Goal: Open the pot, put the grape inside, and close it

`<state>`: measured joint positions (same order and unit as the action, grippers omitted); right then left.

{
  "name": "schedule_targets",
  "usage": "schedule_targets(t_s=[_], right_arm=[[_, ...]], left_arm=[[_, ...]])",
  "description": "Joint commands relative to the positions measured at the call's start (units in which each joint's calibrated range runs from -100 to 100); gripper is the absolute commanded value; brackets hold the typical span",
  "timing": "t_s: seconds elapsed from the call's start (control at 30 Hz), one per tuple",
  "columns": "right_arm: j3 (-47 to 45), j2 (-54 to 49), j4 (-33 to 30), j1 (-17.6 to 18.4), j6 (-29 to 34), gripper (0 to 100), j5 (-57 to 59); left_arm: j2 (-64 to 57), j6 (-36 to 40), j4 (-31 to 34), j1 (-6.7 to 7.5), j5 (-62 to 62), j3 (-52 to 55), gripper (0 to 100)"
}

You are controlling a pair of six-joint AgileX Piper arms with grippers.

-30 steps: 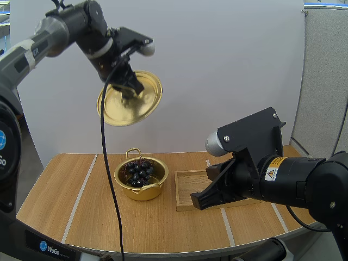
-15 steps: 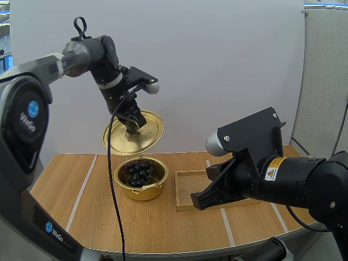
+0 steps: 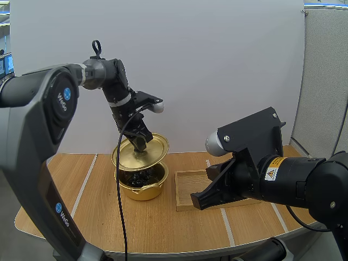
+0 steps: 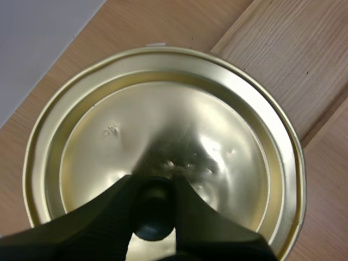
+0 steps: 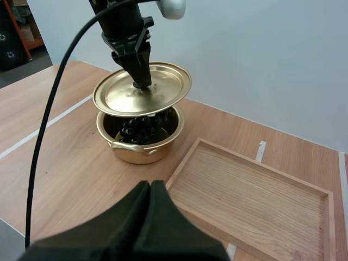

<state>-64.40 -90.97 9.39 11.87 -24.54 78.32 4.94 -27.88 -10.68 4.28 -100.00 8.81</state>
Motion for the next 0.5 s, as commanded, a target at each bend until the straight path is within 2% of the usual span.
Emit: schedule_targets(t_s=[0.0,0.47], right_arm=[[0.1,-0.4,0.0,-0.3,-0.4,0,-1.5],[0.1,-0.4,0.0,-0.3,-0.4,0,-1.5]], left_arm=[[1.0,-0.2,-1.1,0.04,0.0,0.3,0],[2.6,-0.9,-0.3,0.04,0.0,3.1,0]])
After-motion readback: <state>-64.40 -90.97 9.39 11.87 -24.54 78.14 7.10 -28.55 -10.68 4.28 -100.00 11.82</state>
